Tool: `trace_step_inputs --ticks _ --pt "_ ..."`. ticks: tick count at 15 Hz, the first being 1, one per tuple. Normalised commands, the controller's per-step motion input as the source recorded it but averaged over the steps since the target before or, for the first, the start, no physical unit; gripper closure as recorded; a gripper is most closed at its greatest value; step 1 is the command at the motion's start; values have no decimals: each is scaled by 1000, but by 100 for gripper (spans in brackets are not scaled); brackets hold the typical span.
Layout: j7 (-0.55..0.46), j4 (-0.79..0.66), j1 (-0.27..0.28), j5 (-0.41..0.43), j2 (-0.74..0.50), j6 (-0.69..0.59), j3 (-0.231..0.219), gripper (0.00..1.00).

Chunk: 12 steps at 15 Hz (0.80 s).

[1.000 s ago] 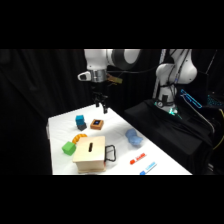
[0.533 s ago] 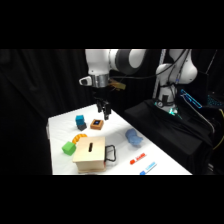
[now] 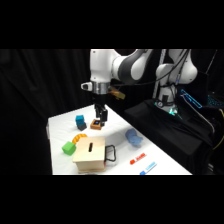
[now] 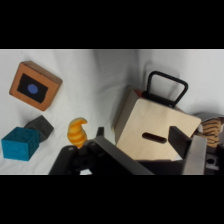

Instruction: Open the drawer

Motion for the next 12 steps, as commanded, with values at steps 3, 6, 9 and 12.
trace_step_inputs --ticks 3,6,9,12 --pt "183 -145 74 -64 74 397 -39 0" --pt "142 -147 82 -45 31 344 -44 0" --pt "122 -150 80 -25 0 346 -52 0" --pt "180 -125 131 -97 -10 275 -80 0"
